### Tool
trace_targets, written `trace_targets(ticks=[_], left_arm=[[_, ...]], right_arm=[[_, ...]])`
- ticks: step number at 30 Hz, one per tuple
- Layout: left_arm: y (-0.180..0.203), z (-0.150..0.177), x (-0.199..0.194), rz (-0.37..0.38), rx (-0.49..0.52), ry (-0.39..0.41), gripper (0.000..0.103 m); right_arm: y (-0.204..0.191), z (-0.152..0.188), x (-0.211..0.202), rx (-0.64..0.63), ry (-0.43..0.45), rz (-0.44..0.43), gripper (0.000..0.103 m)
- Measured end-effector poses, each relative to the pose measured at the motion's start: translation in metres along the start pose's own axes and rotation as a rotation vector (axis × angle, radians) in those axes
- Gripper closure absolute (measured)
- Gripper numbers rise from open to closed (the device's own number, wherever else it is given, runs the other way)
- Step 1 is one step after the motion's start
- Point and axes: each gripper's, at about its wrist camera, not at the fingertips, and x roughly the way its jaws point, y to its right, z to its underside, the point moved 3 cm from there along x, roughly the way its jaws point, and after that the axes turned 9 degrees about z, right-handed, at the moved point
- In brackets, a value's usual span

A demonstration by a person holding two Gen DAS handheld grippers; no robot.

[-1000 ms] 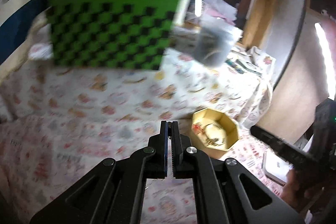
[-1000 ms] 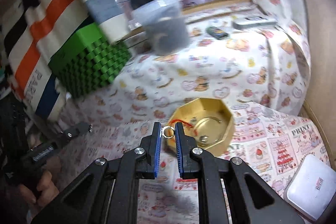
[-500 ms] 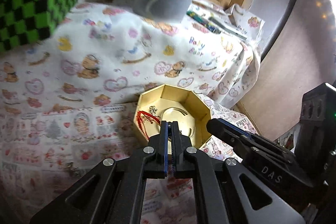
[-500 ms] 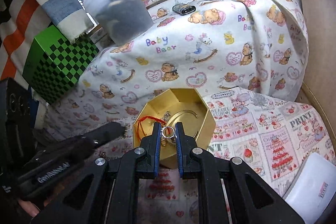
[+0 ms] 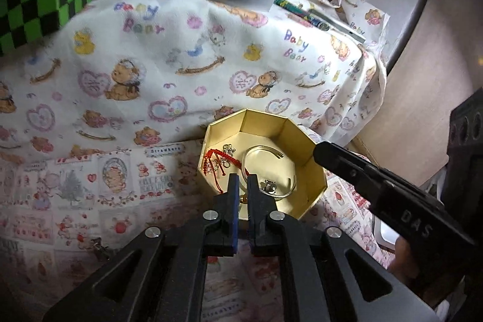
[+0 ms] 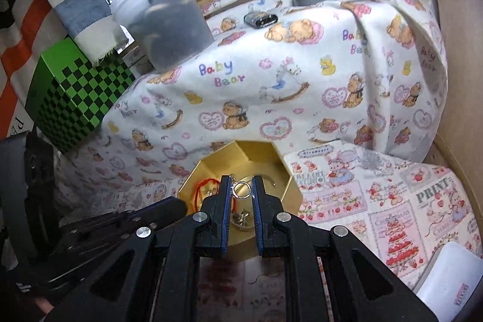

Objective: Organize jewelry
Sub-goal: 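Open both tools to drop the pieces into the yellow box, then move the open left tool to the silver ring on the cloth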

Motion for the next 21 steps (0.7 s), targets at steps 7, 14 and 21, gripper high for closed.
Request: trace_targets(ticks=[7,14,21], left_arm=[[0.001,0.002,-0.048,-0.144,0.058,0.091,0.077],[-0.001,0.024,-0.104,-0.239,0.094,0.203,0.067],[-0.028,0.038,-0.152,-0.311,0.05,0.299,0.047]], right_arm=[[-0.003,-0.001,-0.006,-0.021,0.004,0.008,0.088],[-0.022,0.002,-0.031,-0.072,0.069,-0.013,0.076],[-0.039,0.01,-0.042,-0.113,0.088,-0.037,0.073]])
